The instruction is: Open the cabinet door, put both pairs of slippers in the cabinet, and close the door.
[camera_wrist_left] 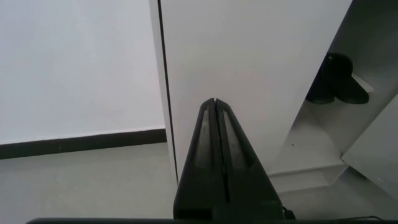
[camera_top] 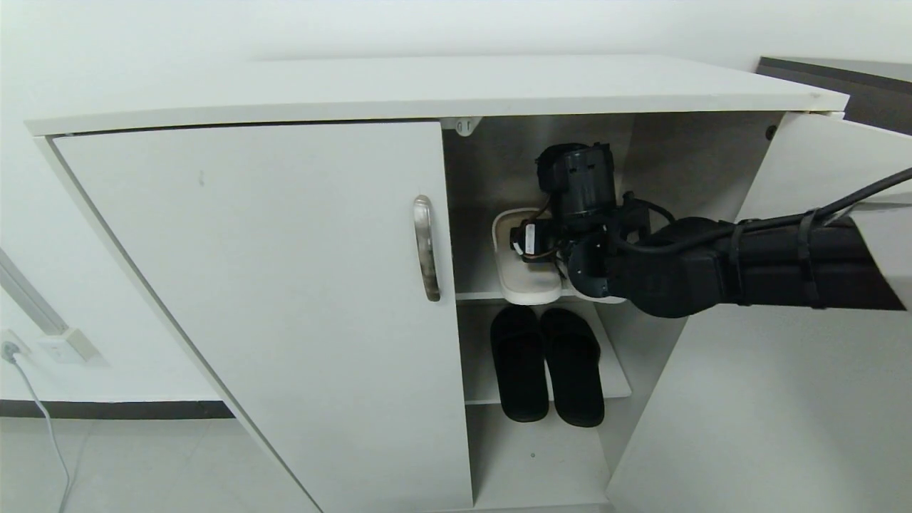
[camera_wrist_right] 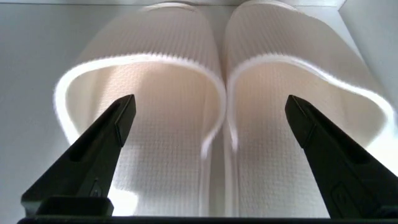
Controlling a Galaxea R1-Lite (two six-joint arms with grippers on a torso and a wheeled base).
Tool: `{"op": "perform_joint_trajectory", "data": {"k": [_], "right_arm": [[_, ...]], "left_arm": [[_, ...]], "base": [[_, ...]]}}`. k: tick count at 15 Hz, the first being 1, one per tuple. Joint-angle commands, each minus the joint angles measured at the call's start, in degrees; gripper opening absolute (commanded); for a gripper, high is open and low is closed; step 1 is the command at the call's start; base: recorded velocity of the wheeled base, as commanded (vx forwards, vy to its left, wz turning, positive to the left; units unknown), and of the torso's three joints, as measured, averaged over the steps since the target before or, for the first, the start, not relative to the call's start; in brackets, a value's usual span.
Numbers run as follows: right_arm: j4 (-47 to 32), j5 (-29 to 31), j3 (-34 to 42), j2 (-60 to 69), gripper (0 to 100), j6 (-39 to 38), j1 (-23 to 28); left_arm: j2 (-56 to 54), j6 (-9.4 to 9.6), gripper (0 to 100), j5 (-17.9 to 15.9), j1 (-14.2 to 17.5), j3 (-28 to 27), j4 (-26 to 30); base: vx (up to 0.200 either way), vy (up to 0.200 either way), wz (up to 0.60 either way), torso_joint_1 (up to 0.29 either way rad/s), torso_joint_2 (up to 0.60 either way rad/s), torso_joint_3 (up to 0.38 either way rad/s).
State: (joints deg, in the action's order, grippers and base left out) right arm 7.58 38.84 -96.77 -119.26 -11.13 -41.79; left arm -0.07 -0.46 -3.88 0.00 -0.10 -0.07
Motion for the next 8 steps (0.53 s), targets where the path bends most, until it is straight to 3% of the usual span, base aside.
{"op": "perform_joint_trajectory", "data": {"k": [1,4,8], "right_arm": [[0.06,0.54,5.89,6.41,100,-1.0,-2.24],[1.21,0.27,16.35,13.53,100,-2.93,-5.5],[10.87,-0.34,31.91,21.09,100,-2.84,-9.28]], "left_arm": [[0.07,0.02,0,0.01,0.0,0.01,-0.01],[0.07,0.02,0,0.01,0.0,0.01,-0.01],[0.07,-0.06,0,0.01,0.0,0.01,-0.01]], "base": [[0.0,0.0,0.0,0.0,0.0,0.0],[0.0,0.0,0.0,0.0,0.0,0.0],[0.0,0.0,0.0,0.0,0.0,0.0]]}}
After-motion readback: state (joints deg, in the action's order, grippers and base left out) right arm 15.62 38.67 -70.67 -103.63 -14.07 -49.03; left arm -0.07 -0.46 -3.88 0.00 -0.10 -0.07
